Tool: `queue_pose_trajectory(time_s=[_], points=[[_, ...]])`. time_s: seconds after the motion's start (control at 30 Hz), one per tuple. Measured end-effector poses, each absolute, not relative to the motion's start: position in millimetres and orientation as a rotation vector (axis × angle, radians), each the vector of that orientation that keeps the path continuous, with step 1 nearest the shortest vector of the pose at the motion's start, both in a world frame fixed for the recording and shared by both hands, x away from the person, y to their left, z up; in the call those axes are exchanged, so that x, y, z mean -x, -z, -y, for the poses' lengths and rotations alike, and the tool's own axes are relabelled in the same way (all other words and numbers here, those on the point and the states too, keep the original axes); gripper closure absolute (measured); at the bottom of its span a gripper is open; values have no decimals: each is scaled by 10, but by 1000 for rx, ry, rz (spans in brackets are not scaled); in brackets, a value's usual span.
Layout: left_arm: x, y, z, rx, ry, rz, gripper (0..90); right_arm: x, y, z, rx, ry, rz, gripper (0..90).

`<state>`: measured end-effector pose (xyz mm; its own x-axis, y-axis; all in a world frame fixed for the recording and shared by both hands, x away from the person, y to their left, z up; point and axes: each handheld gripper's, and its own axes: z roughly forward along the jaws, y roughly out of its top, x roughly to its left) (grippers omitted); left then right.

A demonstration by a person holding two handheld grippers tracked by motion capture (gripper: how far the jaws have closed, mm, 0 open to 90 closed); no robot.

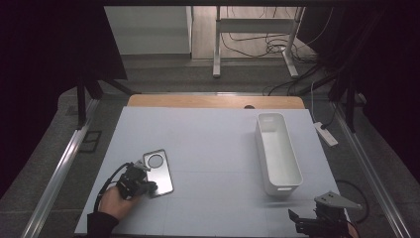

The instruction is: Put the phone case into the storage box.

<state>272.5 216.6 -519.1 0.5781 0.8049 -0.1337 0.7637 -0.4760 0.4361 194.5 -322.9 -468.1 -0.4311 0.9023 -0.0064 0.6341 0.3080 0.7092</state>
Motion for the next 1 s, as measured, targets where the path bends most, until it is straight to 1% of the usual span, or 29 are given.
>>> queue_pose_trajectory(time_s=[0.5, 0.7, 0.93, 1.0], points=[[-2760, 5219, -2629, -2272, -220, -1418, 889, -1942, 4679, 3232, -1368, -899, -2176, 17], [-2751, 5210, -2601, -2291, -229, -1398, 889, -1940, 4680, 3229, -1366, -896, -2176, 18], [-2645, 5056, -2521, -2247, -262, -1337, 887, -1936, 4677, 3236, -1368, -901, -2172, 18], [-2618, 5020, -2512, -2241, -277, -1333, 809, -1935, 4677, 3236, -1370, -900, -2172, 18]])
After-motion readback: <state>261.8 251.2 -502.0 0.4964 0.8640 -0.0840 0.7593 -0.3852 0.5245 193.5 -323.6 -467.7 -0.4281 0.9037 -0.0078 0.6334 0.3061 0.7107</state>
